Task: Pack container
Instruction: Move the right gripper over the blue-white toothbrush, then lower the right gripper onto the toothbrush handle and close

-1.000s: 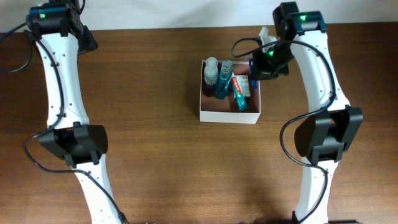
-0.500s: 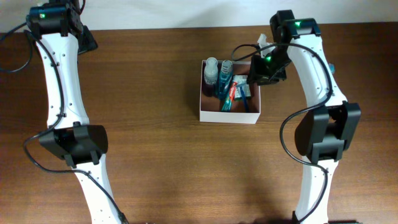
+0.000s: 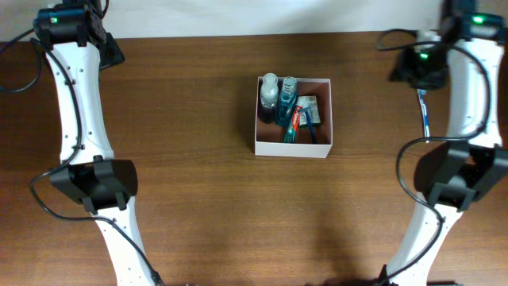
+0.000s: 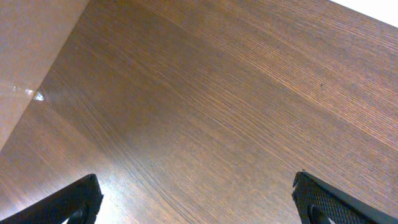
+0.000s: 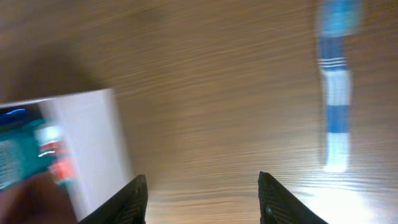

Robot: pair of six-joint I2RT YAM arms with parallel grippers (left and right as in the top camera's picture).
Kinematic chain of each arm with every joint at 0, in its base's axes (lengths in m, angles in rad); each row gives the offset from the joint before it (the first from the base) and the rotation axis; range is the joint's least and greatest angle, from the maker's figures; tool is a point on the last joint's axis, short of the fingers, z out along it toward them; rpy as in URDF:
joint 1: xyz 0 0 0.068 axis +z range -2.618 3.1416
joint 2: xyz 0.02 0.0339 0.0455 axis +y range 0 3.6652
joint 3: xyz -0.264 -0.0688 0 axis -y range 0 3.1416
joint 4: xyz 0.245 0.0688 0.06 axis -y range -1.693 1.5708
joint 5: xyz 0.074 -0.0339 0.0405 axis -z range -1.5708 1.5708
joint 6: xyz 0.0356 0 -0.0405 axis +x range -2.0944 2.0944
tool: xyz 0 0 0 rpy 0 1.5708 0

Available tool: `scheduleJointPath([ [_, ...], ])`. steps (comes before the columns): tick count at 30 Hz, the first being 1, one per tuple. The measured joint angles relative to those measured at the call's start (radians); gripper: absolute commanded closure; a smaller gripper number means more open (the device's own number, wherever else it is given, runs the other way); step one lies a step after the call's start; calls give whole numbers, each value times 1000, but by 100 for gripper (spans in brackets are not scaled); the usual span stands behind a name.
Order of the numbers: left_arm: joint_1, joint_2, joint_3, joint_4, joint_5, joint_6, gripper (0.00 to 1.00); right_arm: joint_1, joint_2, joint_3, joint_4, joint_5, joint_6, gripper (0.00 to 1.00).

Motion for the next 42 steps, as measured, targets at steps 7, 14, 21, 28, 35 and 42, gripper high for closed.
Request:
scheduleJointPath([
  [7, 0, 0, 0, 0, 0, 0, 1, -92, 0, -85, 114, 130, -155, 36],
  [14, 0, 0, 0, 0, 0, 0, 1, -142, 0, -257, 256, 167, -206, 34],
  [21, 0, 0, 0, 0, 0, 0, 1, -172, 0, -425, 377, 176, -237, 34],
  [28, 0, 0, 0, 0, 0, 0, 1, -172, 0, -485, 482, 179, -260, 34],
  [35, 0, 0, 0, 0, 0, 0, 0, -172, 0, -521, 568, 181, -270, 35],
  [42, 0, 0, 0, 0, 0, 0, 1, -172, 10, -557, 583, 182, -274, 35],
])
